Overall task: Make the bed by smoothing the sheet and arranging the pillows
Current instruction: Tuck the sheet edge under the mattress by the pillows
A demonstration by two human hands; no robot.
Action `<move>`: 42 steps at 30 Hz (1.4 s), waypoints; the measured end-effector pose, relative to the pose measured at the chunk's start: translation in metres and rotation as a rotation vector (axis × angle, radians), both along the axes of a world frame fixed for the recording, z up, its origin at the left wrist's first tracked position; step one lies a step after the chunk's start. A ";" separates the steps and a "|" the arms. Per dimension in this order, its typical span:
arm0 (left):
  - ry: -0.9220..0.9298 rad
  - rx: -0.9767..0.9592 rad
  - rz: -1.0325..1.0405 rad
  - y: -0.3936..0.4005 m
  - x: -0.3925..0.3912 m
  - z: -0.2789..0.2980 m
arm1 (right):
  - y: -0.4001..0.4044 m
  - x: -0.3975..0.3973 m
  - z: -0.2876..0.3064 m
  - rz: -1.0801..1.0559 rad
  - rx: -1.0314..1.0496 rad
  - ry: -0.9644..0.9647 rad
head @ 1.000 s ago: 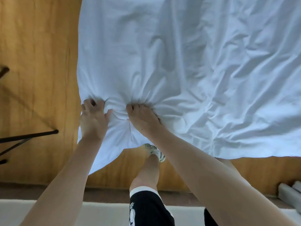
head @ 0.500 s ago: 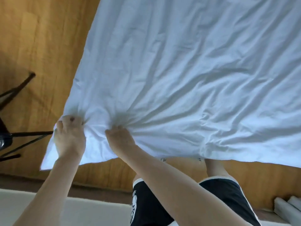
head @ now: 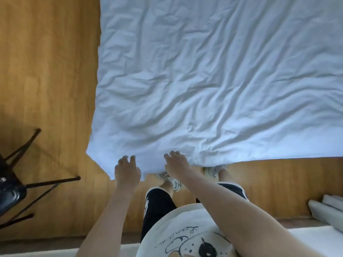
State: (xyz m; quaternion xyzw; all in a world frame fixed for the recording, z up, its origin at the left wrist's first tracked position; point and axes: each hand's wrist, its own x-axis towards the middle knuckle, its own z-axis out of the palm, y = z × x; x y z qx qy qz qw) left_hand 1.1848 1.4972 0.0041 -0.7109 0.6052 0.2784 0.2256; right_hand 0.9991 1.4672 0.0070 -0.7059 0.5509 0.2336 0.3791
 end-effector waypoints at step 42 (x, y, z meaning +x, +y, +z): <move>0.328 0.023 -1.024 -0.013 -0.860 0.113 | 0.190 -0.810 0.155 -1.386 -0.065 0.080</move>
